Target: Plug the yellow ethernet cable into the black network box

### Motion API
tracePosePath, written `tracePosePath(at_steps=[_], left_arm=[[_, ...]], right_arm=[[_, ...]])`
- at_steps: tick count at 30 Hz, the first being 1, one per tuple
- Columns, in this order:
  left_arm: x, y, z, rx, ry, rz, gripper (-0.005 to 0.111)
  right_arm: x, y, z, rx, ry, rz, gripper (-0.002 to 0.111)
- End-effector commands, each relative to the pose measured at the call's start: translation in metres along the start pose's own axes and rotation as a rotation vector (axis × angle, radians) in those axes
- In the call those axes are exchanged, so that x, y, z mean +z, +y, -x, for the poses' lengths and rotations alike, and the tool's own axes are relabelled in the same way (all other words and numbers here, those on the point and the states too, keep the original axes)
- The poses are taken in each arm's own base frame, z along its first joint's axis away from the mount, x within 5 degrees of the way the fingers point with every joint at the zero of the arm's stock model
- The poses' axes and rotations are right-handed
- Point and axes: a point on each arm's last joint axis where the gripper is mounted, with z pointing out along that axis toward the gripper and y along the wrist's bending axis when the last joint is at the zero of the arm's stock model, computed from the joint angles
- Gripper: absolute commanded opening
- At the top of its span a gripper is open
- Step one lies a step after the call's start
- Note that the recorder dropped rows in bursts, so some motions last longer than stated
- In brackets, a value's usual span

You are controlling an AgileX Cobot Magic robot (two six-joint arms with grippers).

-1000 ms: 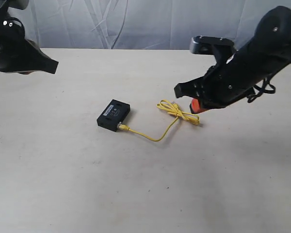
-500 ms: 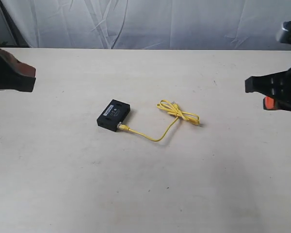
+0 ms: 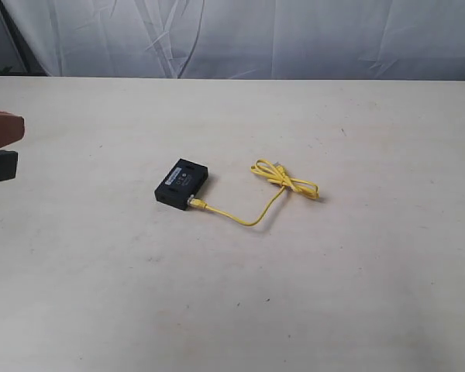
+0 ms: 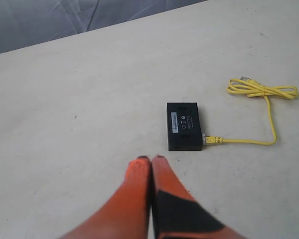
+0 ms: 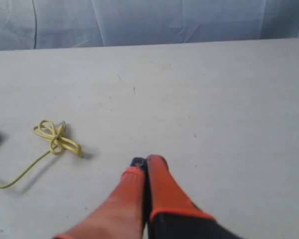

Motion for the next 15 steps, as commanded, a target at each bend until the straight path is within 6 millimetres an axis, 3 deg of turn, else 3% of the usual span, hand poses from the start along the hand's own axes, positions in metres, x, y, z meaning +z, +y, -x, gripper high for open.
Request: tracePosePath(at_steps=[1,15], left_arm=[[-0.0011,-0.0003,0.0006,-0.011,-0.014,0.001,0.0],[-0.0011,0.0,0.0003,-0.003,-0.011,0.005,0.0]], right_arm=[[-0.0037,-0.0011,-0.0068,0.002,-0.058,0.009,0.0],[-0.0043,-0.001,-0.0096,0.016,-0.031,0.011,0.0]])
